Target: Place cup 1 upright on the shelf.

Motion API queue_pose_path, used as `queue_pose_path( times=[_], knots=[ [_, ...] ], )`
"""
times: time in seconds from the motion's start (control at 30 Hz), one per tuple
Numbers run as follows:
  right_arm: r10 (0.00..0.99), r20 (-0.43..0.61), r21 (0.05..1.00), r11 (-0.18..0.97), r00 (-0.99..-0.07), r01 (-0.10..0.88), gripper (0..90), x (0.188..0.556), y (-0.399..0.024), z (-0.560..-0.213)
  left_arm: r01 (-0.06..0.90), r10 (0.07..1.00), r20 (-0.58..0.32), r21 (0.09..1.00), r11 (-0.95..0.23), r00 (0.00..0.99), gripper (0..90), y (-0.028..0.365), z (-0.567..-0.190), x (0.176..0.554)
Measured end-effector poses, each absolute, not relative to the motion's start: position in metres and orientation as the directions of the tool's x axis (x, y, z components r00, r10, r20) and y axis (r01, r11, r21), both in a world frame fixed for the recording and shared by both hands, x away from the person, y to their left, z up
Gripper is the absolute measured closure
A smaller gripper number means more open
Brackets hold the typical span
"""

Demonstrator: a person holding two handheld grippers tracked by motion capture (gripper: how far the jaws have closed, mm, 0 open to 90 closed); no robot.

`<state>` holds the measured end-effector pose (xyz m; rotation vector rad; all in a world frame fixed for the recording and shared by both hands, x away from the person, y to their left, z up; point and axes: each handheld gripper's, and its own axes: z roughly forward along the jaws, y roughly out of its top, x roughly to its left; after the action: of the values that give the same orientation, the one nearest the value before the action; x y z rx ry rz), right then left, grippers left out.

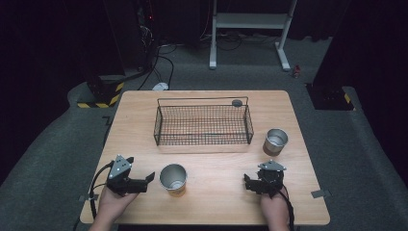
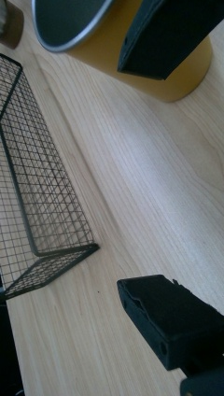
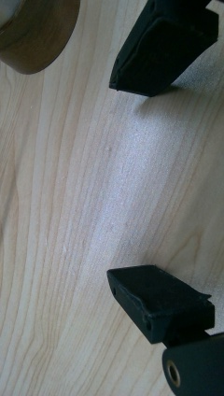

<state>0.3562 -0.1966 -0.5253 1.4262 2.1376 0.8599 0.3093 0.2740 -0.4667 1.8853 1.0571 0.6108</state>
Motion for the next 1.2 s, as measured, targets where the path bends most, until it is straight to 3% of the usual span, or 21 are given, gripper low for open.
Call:
queue_pose_path(
  times=[0.6,1.2],
  knots=[
    [0.922,-0.012,0.698,0.286,-0.388,0.657,8.8,0.356,-0.196,-0.525,0.331,0.803,-0.029,0.920,-0.212,0.596,0.5,0.258,-0.439,0.290],
    [0.922,-0.016,0.699,0.288,-0.388,0.655,9.0,0.356,-0.196,-0.525,0.313,0.707,-0.034,0.911,-0.269,0.706,0.5,0.220,-0.447,0.282]
  ],
)
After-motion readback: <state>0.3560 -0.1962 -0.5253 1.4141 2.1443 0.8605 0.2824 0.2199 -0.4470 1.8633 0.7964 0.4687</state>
